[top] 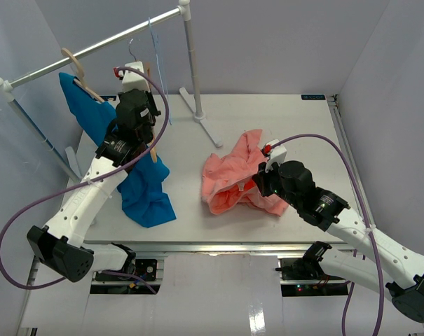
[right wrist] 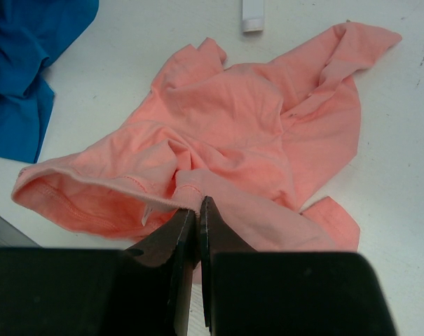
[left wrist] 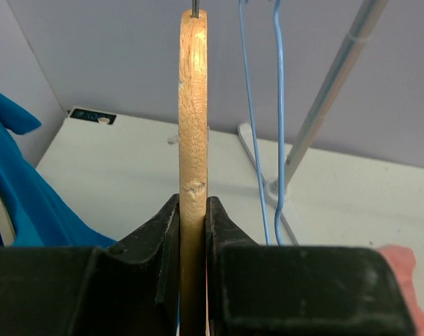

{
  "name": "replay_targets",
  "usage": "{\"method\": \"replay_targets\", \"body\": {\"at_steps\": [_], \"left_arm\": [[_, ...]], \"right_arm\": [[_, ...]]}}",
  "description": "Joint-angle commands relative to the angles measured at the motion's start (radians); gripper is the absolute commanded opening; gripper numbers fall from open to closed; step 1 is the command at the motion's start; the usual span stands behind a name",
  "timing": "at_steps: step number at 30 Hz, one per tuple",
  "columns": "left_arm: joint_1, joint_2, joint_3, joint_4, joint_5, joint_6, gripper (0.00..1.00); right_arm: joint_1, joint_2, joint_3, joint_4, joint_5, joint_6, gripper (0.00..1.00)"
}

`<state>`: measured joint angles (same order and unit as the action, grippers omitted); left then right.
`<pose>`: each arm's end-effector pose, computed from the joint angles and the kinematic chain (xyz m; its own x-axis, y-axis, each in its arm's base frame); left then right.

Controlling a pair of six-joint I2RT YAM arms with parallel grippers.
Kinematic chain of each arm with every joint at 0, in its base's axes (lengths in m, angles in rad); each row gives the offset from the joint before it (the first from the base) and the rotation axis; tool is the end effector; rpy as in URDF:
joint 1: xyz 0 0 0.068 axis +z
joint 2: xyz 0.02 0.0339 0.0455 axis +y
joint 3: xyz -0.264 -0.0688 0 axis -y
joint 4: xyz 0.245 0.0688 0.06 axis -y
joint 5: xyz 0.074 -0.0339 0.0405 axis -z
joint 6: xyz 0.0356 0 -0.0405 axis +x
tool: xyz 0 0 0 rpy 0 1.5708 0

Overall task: Place the t-shirt on the hanger
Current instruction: Pick up the hanger from the clothesline.

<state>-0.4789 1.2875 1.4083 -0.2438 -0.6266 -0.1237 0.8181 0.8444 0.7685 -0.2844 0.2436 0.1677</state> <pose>0.2619 -0.1125 0.4434 -0.0904 -0.0657 -0.9937 -0.1556 0.9865 -0.0511 0.1396 0.1365 0.3138 -0.3301 -0.1155 -0.9369 -0.5060 0.8595 0.0724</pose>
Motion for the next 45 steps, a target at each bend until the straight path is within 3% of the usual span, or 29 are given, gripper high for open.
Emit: {"method": "replay_targets", "body": {"at_steps": [1,9,14,27,36,45], "left_arm": [[0.005,-0.069,-0.017,-0.182,0.146,-0.092,0.00],[0.005,-0.142,-0.139,-0.314,0.244,-0.131,0.00],[0.005,-0.175,-0.197,-0.380,0.382,-0.120,0.00],[0.005,-0.348,-0.303,-0.370,0.790,-0.077,0.00],[0.005,-0.458,-0.404,-0.351,0.907,-0.071,0.00],[0.005,-0.552,-0.365,-0.371,0.878,-0.093,0.00]], "right_arm": [[-0.005,-0.014,-0.004,0.051,-0.001,-0.010,0.08],[-0.004,0.002,0.003,0.043,0.005,-0.003,0.08],[-0.004,0.009,0.005,0.039,0.032,0.008,0.08],[-0.004,0.040,0.015,0.014,0.127,0.038,0.08],[-0.022,0.130,0.054,-0.021,0.246,0.050,0.08],[-0.036,0.227,0.150,-0.076,0.271,0.089,0.08]]}}
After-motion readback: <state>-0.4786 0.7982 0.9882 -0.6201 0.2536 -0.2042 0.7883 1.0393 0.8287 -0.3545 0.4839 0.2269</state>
